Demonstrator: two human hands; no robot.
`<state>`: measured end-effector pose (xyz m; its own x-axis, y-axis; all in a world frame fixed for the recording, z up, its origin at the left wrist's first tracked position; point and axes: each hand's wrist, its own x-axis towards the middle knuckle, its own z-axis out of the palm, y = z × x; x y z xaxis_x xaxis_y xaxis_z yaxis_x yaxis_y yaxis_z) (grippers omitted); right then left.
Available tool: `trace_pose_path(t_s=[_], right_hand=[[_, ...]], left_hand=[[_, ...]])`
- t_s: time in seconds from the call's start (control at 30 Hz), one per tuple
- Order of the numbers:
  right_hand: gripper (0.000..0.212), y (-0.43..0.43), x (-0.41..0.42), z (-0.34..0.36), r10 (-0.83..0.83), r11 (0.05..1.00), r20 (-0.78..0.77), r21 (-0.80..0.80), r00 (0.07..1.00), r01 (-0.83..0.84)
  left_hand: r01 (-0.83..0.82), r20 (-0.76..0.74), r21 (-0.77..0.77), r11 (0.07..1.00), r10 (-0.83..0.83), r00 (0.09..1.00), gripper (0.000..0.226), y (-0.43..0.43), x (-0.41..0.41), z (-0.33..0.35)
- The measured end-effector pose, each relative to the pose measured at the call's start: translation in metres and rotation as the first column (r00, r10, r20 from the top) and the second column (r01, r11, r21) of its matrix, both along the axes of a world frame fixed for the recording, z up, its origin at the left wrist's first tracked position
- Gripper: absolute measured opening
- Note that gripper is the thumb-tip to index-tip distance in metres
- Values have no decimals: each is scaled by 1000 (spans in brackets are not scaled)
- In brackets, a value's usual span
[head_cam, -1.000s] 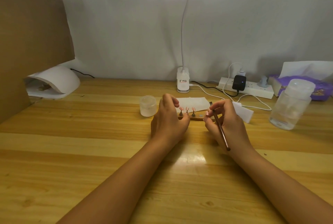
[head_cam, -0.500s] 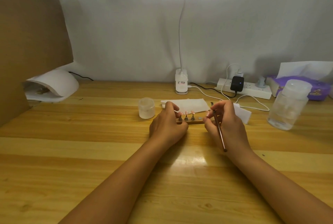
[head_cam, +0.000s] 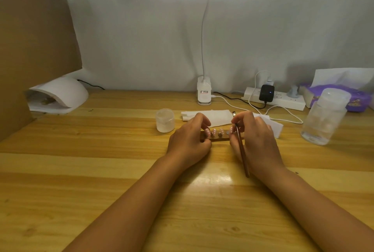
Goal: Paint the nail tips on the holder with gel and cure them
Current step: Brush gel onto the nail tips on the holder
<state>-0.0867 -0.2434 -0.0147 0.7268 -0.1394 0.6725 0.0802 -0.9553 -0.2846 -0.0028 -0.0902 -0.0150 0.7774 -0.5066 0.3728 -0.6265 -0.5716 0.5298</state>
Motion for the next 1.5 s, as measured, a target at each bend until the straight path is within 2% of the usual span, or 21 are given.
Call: trace_pose_path(t_s=[0.3,0.47,0.73,0.93,1.03,1.13,1.3,1.5], right_hand=[[31,-5,2,-1,-31,999,-90,-21,995,29],[30,-4,3,-2,-44,998,-72,-39,996,42],[38,-5,4,-5,-27,1000,-122,-15,992,26],[48,-3,1,-5,16,998,-14,63,1000,-15],[35,0,1,-1,63,989,101,128,993,-76],[21,3,-1,1,124,985,160,100,979,-141],[20,8,-4,1,158,980,104,102,982,-169],[13,11,-8,3,191,981,86,11,978,-193]], left_hand=[[68,74,56,996,-72,995,34,-1,-5,1],[64,83,55,996,-68,994,35,0,-7,2],[56,71,33,998,-58,996,36,-1,-5,0],[27,16,-26,999,-26,1000,36,-3,-2,-2],[8,11,-38,999,-8,1000,35,-3,-1,-2],[0,15,-35,999,0,1000,32,-3,-2,-1],[8,33,-23,1000,-8,999,30,-3,-2,-1],[21,25,-5,1000,-21,999,22,-2,-1,-1]])
